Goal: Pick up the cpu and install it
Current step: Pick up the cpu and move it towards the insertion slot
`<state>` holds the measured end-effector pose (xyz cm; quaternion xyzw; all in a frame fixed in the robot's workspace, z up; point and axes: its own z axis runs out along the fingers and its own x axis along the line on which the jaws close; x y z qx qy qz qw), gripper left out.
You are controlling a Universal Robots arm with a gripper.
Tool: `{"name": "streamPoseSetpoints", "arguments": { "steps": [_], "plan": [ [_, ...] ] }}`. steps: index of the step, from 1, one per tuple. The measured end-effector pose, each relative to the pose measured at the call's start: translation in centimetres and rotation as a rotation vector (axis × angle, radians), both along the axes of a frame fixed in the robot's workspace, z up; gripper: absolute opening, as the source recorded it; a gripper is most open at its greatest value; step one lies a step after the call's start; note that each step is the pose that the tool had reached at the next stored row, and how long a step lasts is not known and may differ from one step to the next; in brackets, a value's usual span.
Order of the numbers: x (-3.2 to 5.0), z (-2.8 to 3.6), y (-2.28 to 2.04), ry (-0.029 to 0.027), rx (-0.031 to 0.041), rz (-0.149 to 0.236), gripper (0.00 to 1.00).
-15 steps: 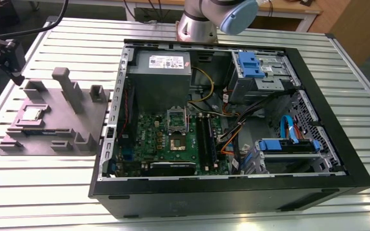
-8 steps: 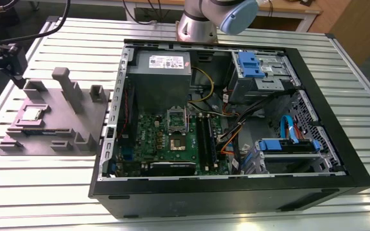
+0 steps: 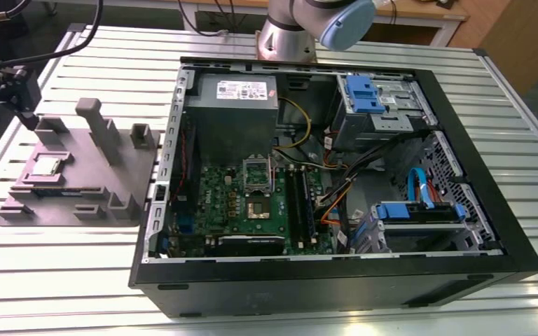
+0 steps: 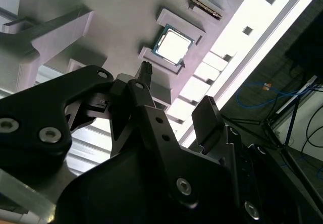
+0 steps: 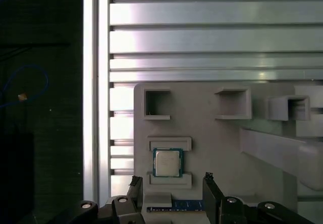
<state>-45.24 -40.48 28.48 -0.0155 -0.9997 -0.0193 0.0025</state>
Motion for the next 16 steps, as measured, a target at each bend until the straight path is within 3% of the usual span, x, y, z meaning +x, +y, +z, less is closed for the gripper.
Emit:
{"name": "streamPoseSetpoints", "arguments": {
  "steps": [16],
  "plan": [
    [0.0, -0.55, -0.01, 0.0, 0.0, 0.0, 0.59]
  ]
}}
